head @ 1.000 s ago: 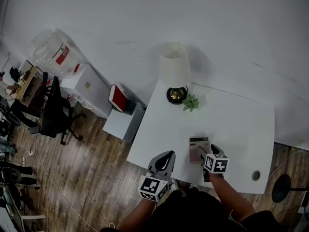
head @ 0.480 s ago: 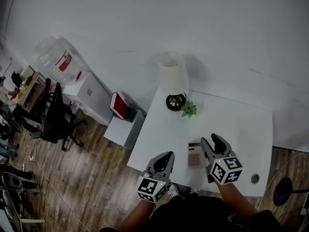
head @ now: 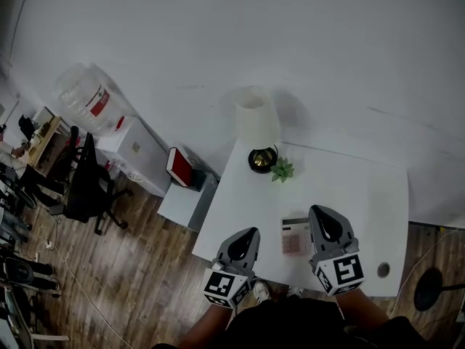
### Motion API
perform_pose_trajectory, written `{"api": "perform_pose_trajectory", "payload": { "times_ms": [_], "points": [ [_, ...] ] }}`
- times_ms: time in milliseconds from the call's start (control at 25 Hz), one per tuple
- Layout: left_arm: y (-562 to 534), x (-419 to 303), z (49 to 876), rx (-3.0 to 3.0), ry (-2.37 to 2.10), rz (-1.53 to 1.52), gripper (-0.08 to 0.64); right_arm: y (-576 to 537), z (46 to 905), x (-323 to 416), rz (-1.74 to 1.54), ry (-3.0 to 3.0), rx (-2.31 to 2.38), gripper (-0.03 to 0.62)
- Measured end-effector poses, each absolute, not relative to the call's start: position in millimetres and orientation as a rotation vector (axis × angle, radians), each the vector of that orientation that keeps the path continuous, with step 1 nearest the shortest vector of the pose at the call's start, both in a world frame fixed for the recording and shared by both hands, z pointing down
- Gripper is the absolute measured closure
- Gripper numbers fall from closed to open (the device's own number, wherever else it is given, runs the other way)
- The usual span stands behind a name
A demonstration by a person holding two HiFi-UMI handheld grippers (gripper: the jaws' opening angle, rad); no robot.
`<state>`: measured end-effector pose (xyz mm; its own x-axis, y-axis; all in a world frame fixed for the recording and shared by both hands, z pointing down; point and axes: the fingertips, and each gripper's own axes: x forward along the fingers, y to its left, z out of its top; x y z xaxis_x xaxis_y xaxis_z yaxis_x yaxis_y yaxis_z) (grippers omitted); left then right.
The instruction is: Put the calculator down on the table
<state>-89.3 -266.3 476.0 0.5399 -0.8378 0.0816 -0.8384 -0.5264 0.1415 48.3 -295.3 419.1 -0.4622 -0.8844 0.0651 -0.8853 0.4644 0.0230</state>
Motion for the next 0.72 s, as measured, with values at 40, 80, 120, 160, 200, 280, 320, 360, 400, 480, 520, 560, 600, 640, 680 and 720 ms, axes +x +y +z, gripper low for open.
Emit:
{"api": "perform_pose_trajectory", "payload": {
  "times_ms": [40, 80, 120, 160, 200, 280, 320, 360, 400, 480, 520, 560, 600, 640, 680, 720],
  "points": [
    [-266, -88, 475, 2.617, -1.435, 0.004, 0.54, -294, 419, 48, -0.015, -2.617, 1.588, 0.574],
    [-267, -87, 474, 2.623, -1.435, 0.004, 0.54, -293, 418, 48, -0.048, -2.607, 1.585, 0.574],
    [-266, -86, 473, 2.629, -1.434, 0.005, 0.54, -291, 417, 48, -0.08, -2.6, 1.581, 0.574],
    [-266, -86, 473, 2.632, -1.433, 0.007, 0.54, -290, 415, 49, -0.106, -2.595, 1.579, 0.574],
    [-266, -85, 472, 2.635, -1.432, 0.009, 0.54, -288, 413, 49, -0.126, -2.59, 1.579, 0.574],
    [-265, -85, 472, 2.635, -1.43, 0.01, 0.54, -286, 412, 49, -0.153, -2.58, 1.562, 0.574],
    [-265, -85, 472, 2.633, -1.429, 0.011, 0.54, -285, 411, 49, -0.162, -2.578, 1.545, 0.574],
    [-265, -85, 473, 2.631, -1.429, 0.011, 0.54, -283, 410, 48, -0.168, -2.578, 1.53, 0.574],
    [-265, -85, 474, 2.629, -1.429, 0.01, 0.54, -282, 408, 49, -0.179, -2.578, 1.52, 0.574],
    [-264, -84, 476, 2.621, -1.431, 0.006, 0.54, -281, 399, 50, -0.218, -2.583, 1.517, 0.574],
    [-265, -83, 476, 2.617, -1.431, 0.005, 0.54, -280, 394, 51, -0.231, -2.589, 1.518, 0.574],
    [-265, -83, 477, 2.613, -1.429, 0.005, 0.54, -280, 391, 51, -0.231, -2.594, 1.518, 0.574],
    [-266, -82, 476, 2.613, -1.427, 0.006, 0.54, -280, 389, 53, -0.218, -2.598, 1.516, 0.574],
    [-266, -80, 476, 2.615, -1.424, 0.007, 0.54, -279, 388, 56, -0.202, -2.6, 1.516, 0.574],
    [-266, -78, 475, 2.619, -1.42, 0.006, 0.54, -277, 386, 59, -0.196, -2.601, 1.519, 0.574],
    [-265, -77, 475, 2.627, -1.416, 0.005, 0.54, -275, 383, 62, -0.203, -2.597, 1.526, 0.574]
  ]
}}
